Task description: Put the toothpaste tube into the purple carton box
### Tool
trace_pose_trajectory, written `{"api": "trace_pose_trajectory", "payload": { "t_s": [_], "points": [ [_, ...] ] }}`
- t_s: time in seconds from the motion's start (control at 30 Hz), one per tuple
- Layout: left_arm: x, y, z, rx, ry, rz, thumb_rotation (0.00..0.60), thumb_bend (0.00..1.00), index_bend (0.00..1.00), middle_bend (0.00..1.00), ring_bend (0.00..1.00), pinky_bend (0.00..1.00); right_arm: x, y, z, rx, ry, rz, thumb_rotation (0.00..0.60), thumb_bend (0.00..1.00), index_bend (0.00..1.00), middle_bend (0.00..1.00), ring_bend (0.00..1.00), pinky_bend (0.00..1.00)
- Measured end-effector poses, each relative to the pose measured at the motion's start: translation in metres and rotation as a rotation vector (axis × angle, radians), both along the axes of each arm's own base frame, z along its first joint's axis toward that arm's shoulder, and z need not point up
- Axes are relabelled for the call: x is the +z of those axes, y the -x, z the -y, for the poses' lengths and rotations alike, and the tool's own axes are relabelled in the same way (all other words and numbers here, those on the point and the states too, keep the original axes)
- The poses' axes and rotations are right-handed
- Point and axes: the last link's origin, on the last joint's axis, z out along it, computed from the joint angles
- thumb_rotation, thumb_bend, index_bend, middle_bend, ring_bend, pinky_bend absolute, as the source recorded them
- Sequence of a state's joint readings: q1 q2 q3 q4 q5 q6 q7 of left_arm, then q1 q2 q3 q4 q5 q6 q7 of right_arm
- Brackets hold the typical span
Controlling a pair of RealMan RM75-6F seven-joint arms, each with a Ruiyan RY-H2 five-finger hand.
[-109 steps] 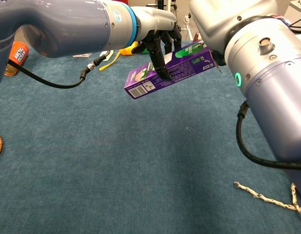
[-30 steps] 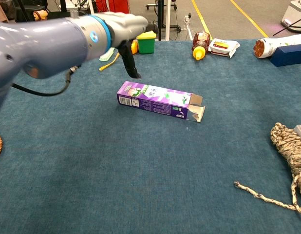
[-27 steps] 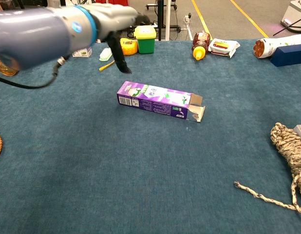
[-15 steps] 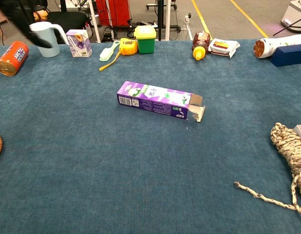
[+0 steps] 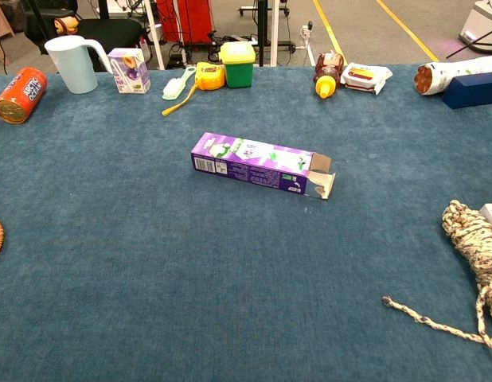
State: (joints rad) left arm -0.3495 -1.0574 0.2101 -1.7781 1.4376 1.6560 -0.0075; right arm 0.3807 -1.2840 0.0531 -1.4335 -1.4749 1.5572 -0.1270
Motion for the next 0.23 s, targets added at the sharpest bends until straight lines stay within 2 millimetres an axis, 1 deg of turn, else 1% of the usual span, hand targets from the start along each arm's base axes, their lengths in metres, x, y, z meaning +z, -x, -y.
{"api": "trace_pose_trajectory", "payload": {
  "t_s": [0.17,0.23],
  "points": [
    [-0.002,0.015,0.032,0.015,-0.027,0.026,0.6,0.11,0.0,0.0,0.0,0.27,0.0,0.001,-0.018,0.066,-0.03,0.052,0.6,0.0,0.06,0.06,0.13,0.22],
    [-0.005,0.018,0.039,0.013,-0.029,0.025,0.6,0.11,0.0,0.0,0.0,0.27,-0.002,0.004,-0.026,0.061,-0.041,0.057,0.6,0.0,0.06,0.06,0.13,0.2]
  ]
}}
